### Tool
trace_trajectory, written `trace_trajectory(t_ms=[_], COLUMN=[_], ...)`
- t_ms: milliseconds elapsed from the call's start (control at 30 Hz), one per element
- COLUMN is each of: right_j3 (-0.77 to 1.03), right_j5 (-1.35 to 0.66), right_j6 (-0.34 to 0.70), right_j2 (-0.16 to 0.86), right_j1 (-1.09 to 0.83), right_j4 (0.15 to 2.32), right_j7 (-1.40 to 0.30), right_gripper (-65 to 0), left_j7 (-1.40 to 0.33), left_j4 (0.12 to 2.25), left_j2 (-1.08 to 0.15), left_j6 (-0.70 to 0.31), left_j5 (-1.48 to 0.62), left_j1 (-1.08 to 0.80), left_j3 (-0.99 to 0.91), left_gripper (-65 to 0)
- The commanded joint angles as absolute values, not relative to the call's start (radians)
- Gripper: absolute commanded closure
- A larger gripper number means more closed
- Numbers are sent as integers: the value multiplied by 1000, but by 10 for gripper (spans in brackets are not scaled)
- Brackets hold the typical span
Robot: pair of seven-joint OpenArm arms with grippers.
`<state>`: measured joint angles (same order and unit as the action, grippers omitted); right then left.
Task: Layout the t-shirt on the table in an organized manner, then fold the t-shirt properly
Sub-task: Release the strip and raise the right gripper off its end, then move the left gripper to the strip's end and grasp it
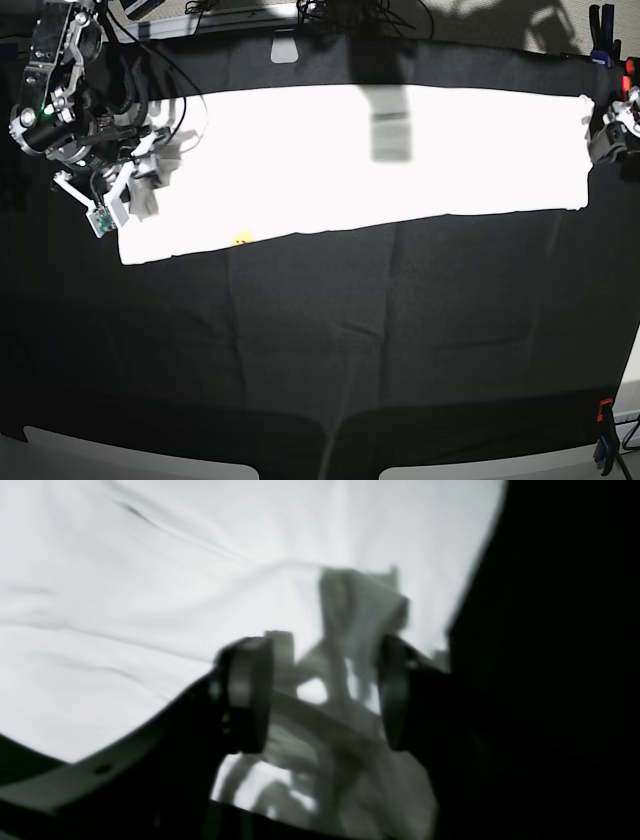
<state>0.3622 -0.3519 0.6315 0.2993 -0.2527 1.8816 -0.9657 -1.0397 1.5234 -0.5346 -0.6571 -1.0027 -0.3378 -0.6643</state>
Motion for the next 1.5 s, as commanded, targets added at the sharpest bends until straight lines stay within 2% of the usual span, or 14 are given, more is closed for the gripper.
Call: trace_trajectory(t_ms=[0, 67, 267, 400, 500, 667, 833, 933, 1000, 1067, 1167, 1267, 1467], right_j3=[368, 368, 368, 368, 368, 368, 368, 368, 368, 368, 368, 368, 368], right_j5=[-393, -456, -638, -692, -662, -564, -456, -430, -420, -419, -419, -419, -419], right_j6=[627, 627, 632, 693, 693, 698, 698, 698, 698, 698, 698, 698, 698], right_j2=[313, 313, 313, 313, 313, 313, 313, 313, 313, 313, 313, 313, 313], right_j1=[-245, -237, -165, -154, -195, -333, -487, -573, -621, -655, -668, -668, -668], right_j4=[1903, 1903, 1910, 1987, 2078, 2220, 2285, 2285, 2285, 2285, 2285, 2285, 2285], right_j7=[-939, -905, -861, -864, -882, -853, -799, -785, -785, -786, -791, -792, -798], right_gripper=[-338, -338, -338, -337, -336, -336, -336, -336, -336, -336, -336, -336, -336], left_j7=[-1016, -1008, -994, -994, -994, -990, -989, -971, -990, -1063, -1188, -1283, -1287], left_j4=[1539, 1539, 1539, 1539, 1539, 1539, 1538, 1508, 1450, 1368, 1222, 1079, 982], left_j2=[-557, -557, -557, -558, -557, -557, -557, -558, -558, -561, -577, -612, -693], left_j6=[-658, -658, -658, -659, -657, -628, -625, -513, -500, -510, -602, -654, -660], left_j5=[-1022, -1023, -1091, -1097, -1037, -1068, -1033, -960, -947, -992, -1145, -1293, -1319], left_j1=[-333, -333, -332, -327, -327, -327, -302, -249, -210, -173, -115, -55, -28], left_j3=[-675, -675, -675, -675, -675, -675, -675, -675, -675, -674, -674, -674, -675], left_gripper=[-277, -309, -312, -312, -312, -312, -312, -312, -312, -312, -312, -312, -312])
